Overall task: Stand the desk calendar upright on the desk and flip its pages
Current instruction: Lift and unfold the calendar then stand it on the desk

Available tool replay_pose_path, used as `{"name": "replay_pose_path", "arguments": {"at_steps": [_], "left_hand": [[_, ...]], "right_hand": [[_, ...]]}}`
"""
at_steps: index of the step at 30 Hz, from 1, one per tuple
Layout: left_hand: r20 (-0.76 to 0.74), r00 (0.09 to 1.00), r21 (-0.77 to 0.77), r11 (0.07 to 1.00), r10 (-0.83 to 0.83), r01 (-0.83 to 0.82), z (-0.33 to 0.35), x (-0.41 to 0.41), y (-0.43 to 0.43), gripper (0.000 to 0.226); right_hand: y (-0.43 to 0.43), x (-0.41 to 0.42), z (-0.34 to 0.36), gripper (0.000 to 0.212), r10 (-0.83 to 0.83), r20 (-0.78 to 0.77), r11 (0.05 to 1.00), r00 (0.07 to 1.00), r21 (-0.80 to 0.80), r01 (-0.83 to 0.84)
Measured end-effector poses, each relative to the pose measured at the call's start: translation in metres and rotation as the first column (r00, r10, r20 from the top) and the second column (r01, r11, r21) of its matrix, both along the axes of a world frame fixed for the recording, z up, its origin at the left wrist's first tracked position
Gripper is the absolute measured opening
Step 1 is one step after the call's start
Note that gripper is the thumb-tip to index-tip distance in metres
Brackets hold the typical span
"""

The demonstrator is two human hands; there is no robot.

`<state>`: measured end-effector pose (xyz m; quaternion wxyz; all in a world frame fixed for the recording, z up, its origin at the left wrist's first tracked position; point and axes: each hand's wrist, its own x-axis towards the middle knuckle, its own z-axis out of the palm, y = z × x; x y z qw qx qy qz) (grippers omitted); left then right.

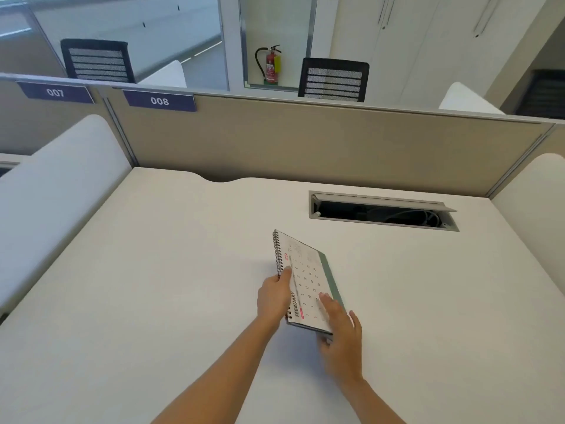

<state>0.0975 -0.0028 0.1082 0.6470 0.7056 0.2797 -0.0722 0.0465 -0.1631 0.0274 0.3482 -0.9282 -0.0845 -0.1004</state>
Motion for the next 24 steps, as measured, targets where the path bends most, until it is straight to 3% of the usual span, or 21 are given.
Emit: {"name": "replay_pose_path", "arguments": {"at_steps": [3,5,8,10,12,14,17,19,24], "left_hand": [[0.033,0.998,-0.181,0.982,0.059,-0.052,0.013,0.000,0.003,0.037],[0.081,0.995,-0.213,0.976,0.064,-0.045,0.024,0.000,0.005,0.053],[0.242,0.970,-0.104,0.994,-0.001,0.027,0.034,0.004,0.017,0.070],[0.294,0.955,0.056,0.998,-0.028,0.011,0.030,0.007,0.031,0.061],[0.272,0.962,0.261,0.959,0.036,-0.110,0.015,0.011,0.050,0.043],[0.200,0.976,0.364,0.918,0.091,-0.160,0.002,0.011,0.068,0.045],[0.067,0.997,0.306,0.951,0.031,-0.050,-0.016,0.009,0.082,0.056],[0.025,0.999,0.228,0.973,-0.048,0.041,-0.024,0.004,0.081,0.049],[0.009,0.997,0.244,0.967,-0.071,0.067,-0.046,-0.008,0.074,0.037]], "right_hand": [[0.016,0.019,0.015,0.074,-0.035,0.134,0.985,0.990,0.175,0.011],[0.021,0.029,0.027,0.067,-0.037,0.145,0.959,0.989,0.282,-0.006],[0.025,0.038,0.052,0.043,-0.062,0.089,0.892,0.994,0.452,0.015],[0.025,0.045,0.064,0.029,-0.113,-0.010,0.831,0.994,0.547,0.100],[0.023,0.050,0.068,0.028,-0.171,-0.109,0.774,0.979,0.600,0.202],[0.020,0.052,0.067,0.030,-0.167,-0.200,0.719,0.966,0.645,0.258],[0.015,0.051,0.058,0.026,-0.100,-0.328,0.659,0.939,0.685,0.310],[0.012,0.051,0.050,0.025,-0.072,-0.407,0.647,0.910,0.675,0.354],[0.009,0.049,0.030,0.041,0.013,-0.559,0.707,0.829,0.592,0.388]]}}
